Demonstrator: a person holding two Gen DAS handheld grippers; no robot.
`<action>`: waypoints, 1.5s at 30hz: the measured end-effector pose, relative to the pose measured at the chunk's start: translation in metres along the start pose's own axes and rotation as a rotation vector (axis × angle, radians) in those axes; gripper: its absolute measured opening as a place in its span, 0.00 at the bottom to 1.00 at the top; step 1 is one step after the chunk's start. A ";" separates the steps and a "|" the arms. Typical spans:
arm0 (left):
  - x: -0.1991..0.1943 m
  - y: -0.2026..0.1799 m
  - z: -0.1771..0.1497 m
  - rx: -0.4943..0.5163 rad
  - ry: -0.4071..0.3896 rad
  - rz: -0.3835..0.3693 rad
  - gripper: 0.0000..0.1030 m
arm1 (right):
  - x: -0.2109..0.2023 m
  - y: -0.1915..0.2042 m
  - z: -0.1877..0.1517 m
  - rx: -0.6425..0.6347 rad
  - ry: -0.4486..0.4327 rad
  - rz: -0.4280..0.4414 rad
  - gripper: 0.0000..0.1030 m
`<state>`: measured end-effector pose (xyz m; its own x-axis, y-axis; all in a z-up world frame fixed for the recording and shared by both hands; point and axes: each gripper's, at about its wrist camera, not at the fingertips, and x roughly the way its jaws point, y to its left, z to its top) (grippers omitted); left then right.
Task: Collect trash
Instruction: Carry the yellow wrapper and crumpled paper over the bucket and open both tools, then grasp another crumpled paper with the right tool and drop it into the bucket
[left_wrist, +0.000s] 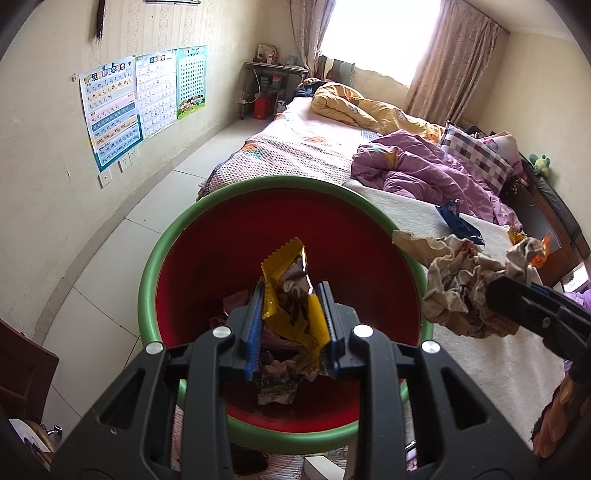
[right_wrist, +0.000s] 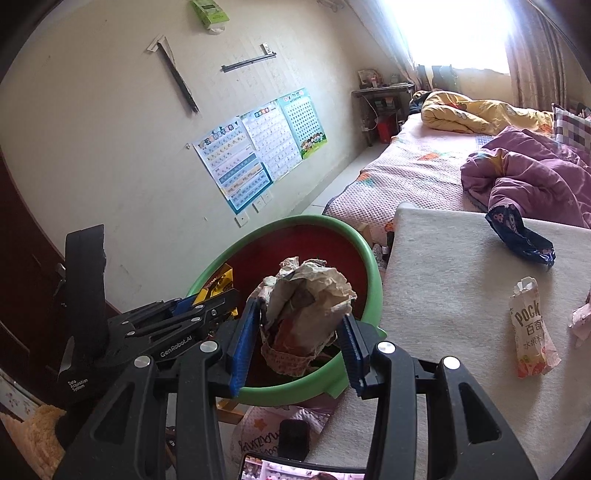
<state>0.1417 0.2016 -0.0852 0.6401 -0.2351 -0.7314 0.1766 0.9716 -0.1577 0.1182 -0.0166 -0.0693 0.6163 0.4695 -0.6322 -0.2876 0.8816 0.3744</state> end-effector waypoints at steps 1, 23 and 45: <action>0.001 0.001 0.000 0.000 0.001 0.001 0.26 | 0.001 0.000 0.000 0.000 0.002 0.001 0.40; -0.004 -0.003 -0.002 -0.026 -0.024 0.060 0.59 | -0.002 -0.006 -0.006 0.000 0.009 0.076 0.51; -0.021 -0.108 -0.014 0.014 -0.094 0.040 0.61 | -0.087 -0.109 -0.042 0.118 0.008 -0.006 0.61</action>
<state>0.0982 0.1024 -0.0621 0.7143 -0.1983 -0.6711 0.1595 0.9799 -0.1198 0.0652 -0.1513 -0.0839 0.6119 0.4647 -0.6400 -0.1954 0.8729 0.4471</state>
